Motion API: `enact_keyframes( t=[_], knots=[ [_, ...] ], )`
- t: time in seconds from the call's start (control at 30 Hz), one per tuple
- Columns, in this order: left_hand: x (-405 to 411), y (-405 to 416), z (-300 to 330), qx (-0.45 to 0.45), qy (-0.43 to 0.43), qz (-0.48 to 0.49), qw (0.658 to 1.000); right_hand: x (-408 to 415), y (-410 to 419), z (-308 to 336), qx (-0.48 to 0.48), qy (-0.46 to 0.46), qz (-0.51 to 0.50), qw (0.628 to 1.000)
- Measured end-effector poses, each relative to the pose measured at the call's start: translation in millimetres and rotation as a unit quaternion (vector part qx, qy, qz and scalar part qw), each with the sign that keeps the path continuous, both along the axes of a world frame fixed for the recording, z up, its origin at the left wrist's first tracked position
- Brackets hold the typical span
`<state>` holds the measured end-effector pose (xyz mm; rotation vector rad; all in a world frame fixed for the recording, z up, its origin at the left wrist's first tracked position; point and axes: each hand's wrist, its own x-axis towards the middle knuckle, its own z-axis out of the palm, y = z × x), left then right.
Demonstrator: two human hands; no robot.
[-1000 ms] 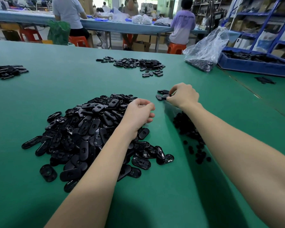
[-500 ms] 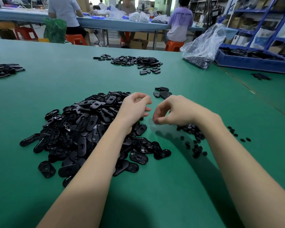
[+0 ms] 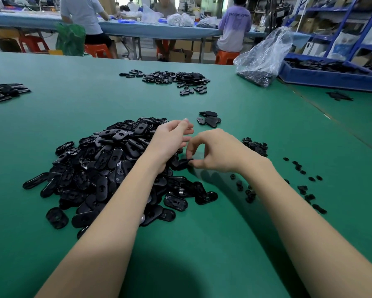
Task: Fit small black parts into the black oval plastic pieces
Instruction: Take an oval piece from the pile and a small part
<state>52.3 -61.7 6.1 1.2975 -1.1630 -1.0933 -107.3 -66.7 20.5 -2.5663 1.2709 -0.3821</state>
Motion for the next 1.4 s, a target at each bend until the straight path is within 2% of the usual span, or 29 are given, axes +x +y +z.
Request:
enact_keyframes(
  t=[0.13,0.2,0.33,0.47,0.57,0.73,0.8,0.9,1.07,1.17,1.4],
  knots=[
    [0.8,0.1,-0.7,-0.002,-0.012,-0.012,1.0,-10.0,-1.3,6.7,0.088,-0.058,0.029,0.994],
    [0.8,0.9,-0.5,-0.003,-0.021,-0.02,1.0,-18.3,-3.2,11.8,0.125,-0.099,0.007,0.987],
    [0.8,3.3,0.2,-0.008,-0.06,-0.053,0.997,-36.9,-9.2,16.4,0.11,-0.186,-0.08,0.973],
    [2.5,8.7,-0.3,-0.052,-0.132,-0.108,0.984,-45.6,-11.1,15.6,0.145,-0.259,-0.113,0.948],
    [3.2,11.1,-1.4,-0.084,-0.176,-0.132,0.972,-47.5,-12.4,14.0,0.165,-0.268,-0.106,0.943],
    [1.5,12.0,-2.2,-0.109,-0.228,-0.113,0.961,-44.7,-11.7,11.6,0.19,-0.285,-0.103,0.934],
    [1.2,11.8,-3.3,-0.115,-0.229,-0.094,0.962,-47.0,-13.6,11.1,0.158,-0.256,-0.128,0.945],
    [1.1,11.0,-4.5,-0.12,-0.232,-0.075,0.962,-56.8,-18.1,11.7,0.069,-0.106,-0.171,0.977],
    [1.4,10.0,-5.6,-0.119,-0.242,-0.067,0.961,-65.1,-17.9,15.2,0.06,0.045,-0.185,0.98],
    [1.0,10.3,-6.2,-0.123,-0.25,-0.068,0.958,-63.6,-17.5,13.2,0.052,0.066,-0.184,0.979],
    [0.1,10.5,-6.4,-0.12,-0.252,-0.069,0.958,-60.7,-16.3,12.8,0.042,0.049,-0.183,0.981]
  ],
)
